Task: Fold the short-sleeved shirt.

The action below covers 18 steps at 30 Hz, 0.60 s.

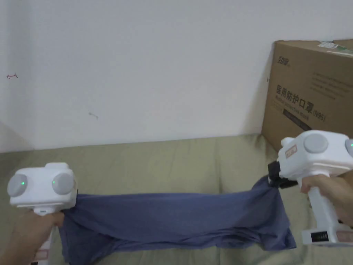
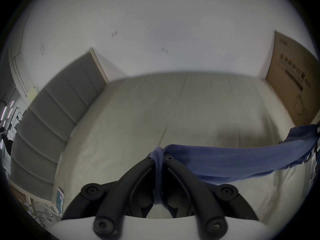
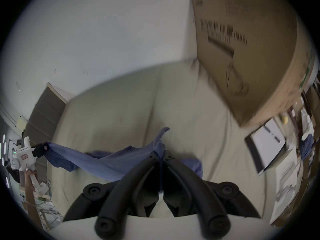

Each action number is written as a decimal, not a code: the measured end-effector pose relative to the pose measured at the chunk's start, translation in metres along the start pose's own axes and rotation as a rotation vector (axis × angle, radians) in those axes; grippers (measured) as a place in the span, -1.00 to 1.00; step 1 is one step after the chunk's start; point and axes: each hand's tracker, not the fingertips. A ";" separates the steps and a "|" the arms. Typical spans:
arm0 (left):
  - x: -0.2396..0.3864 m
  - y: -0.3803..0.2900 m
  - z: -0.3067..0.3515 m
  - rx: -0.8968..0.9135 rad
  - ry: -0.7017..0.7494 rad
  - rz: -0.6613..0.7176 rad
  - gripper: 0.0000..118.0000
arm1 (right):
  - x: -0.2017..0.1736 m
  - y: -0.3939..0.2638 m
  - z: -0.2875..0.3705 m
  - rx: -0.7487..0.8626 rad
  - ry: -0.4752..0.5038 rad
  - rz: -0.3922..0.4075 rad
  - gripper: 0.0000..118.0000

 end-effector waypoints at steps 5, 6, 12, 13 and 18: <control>-0.009 -0.052 -0.037 -0.100 -0.074 0.066 -0.95 | 0.031 -0.060 -0.052 -0.111 -0.007 -0.058 -0.98; -0.011 -0.062 -0.036 -0.095 -0.065 0.073 -0.95 | 0.037 -0.071 -0.052 -0.114 0.003 -0.091 -0.98; -0.022 -0.118 0.000 -0.024 -0.070 -0.034 -0.95 | 0.045 -0.139 -0.007 -0.042 0.078 -0.125 -0.98; -0.025 -0.131 0.012 -0.022 -0.076 -0.051 -0.95 | 0.044 -0.152 0.004 -0.028 0.084 -0.120 -0.98; -0.060 -0.183 0.073 0.026 -0.097 0.000 -0.95 | 0.034 -0.224 0.063 0.031 0.059 -0.074 -0.98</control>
